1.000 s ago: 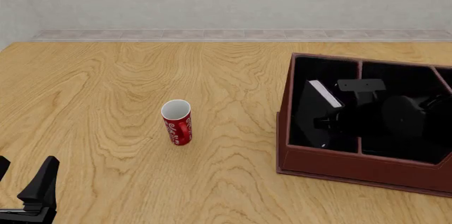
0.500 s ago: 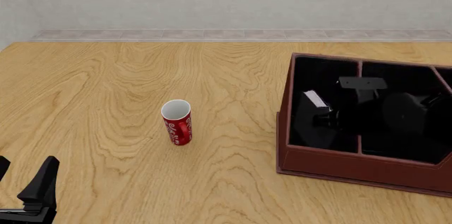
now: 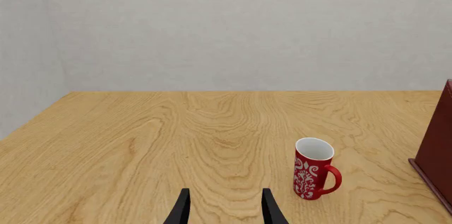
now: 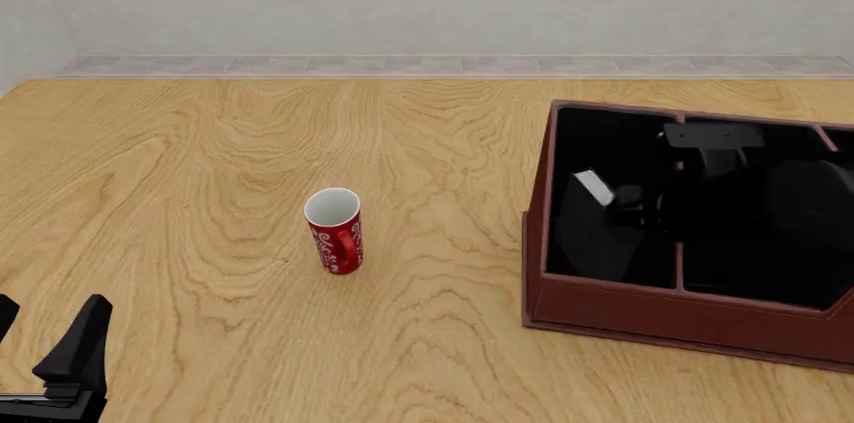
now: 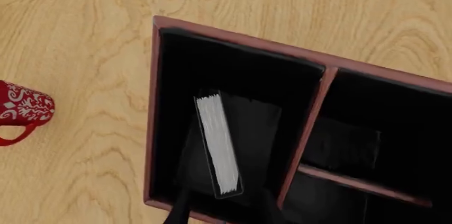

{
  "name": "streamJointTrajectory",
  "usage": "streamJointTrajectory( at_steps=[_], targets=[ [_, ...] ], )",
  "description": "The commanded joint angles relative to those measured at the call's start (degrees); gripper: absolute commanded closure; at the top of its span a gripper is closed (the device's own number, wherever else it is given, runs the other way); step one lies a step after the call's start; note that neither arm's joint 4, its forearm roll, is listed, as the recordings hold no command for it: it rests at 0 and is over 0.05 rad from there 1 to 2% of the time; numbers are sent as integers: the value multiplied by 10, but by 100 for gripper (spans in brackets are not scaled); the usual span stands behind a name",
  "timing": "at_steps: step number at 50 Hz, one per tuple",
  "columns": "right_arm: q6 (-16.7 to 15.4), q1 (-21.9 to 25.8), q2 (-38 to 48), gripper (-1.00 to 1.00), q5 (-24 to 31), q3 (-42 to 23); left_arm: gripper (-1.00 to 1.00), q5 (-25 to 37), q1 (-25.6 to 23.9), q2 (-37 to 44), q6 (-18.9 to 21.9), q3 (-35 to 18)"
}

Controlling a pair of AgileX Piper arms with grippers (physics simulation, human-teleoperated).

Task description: Pick up the book and place it in the left compartment of the caddy.

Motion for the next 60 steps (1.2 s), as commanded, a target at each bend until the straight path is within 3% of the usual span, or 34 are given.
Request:
streamJointTrajectory(
  at_steps=[1, 29, 56, 60],
  targets=[
    [-6, 5, -64, -100, 55, -11, -100, -1, 0, 1, 1, -1],
    [-32, 30, -217, -100, 223, -84, -100, -1, 0, 1, 1, -1],
    [-36, 50, -387, -100, 362, -103, -100, -1, 0, 1, 0, -1],
    [-57, 48, -417, -100, 385, -91, -100, -1, 0, 1, 1, -1]
  ],
)
